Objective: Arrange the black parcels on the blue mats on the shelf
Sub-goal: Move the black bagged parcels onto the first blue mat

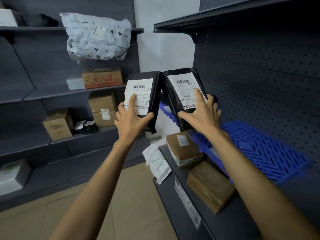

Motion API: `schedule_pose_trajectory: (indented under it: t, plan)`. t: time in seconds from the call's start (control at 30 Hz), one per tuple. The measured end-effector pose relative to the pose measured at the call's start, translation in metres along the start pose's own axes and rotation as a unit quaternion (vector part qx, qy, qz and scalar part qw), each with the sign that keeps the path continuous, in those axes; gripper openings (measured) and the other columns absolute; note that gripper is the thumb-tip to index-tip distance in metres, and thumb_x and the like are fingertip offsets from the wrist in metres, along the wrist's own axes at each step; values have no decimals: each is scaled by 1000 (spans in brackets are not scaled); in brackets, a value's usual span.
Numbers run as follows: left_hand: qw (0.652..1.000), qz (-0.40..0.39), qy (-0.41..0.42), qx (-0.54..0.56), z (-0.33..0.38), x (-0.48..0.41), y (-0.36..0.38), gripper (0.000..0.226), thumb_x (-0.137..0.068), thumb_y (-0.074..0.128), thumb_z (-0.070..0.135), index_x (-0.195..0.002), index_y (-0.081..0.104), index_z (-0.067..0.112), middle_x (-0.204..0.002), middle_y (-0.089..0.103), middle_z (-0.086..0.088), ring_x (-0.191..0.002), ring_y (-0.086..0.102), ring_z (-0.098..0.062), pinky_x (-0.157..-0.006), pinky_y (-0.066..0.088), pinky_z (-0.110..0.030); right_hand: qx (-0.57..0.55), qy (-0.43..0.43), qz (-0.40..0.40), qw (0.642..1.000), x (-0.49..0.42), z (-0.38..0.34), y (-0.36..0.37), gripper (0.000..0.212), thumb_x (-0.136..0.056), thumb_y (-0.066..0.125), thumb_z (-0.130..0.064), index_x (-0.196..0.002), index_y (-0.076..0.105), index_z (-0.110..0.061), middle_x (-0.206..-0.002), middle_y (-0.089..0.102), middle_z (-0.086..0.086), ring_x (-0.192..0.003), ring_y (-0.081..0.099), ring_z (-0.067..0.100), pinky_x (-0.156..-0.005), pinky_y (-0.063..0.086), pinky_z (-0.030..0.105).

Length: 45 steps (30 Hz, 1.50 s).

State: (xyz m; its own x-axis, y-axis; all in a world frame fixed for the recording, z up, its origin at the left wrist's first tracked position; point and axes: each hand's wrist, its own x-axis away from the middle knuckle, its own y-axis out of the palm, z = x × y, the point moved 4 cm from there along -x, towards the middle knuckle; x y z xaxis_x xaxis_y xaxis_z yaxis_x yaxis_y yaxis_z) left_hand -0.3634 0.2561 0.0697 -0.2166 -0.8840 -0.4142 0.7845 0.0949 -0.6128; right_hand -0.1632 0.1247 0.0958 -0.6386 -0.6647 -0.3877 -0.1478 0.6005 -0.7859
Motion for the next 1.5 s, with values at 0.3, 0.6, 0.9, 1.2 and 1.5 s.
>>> schedule_pose_trajectory:
  t: [0.3, 0.6, 0.9, 1.2, 1.5]
  plan:
    - [994, -96, 42, -16, 22, -135, 121, 87, -71, 63, 63, -148, 28, 40, -143, 34, -14, -127, 36, -38, -105, 27, -54, 48, 91, 12, 995, -124, 60, 54, 104, -68, 67, -65, -153, 14, -34, -156, 18, 17, -138, 25, 42, -109, 21, 54]
    - [980, -184, 57, -46, 60, -239, 216, 80, -77, 59, 66, -146, 32, 36, -143, 35, -15, -127, 39, -41, -106, 27, -54, 99, 141, -15, 985, -244, 113, 89, 104, -66, 65, -66, -152, 17, -34, -153, 23, 14, -135, 28, 41, -108, 21, 52]
    - [938, -307, 149, -59, 88, -254, 274, 67, -83, 56, 67, -129, 47, 19, -132, 35, -16, -117, 45, -44, -94, 41, -50, 114, 200, -52, 972, -261, 147, 101, 91, -72, 61, -71, -150, 28, -37, -148, 33, 12, -133, 35, 39, -107, 27, 50]
    - [899, -321, 294, -44, 69, -266, 254, 65, -91, 54, 58, -142, 42, 19, -137, 32, -17, -121, 47, -40, -99, 45, -50, 223, 148, 29, 963, -214, 92, 85, 60, -85, 58, -56, -139, 47, -29, -153, 33, 4, -137, 32, 30, -108, 29, 51]
    - [785, -211, 581, 33, 67, -199, 198, 37, -94, 60, 30, -129, 55, 17, -127, 53, -7, -114, 51, -32, -86, 49, -45, 300, 175, 152, 925, -73, 32, 77, 40, -95, 56, -32, -133, 48, -21, -131, 52, 3, -118, 49, 28, -88, 43, 41]
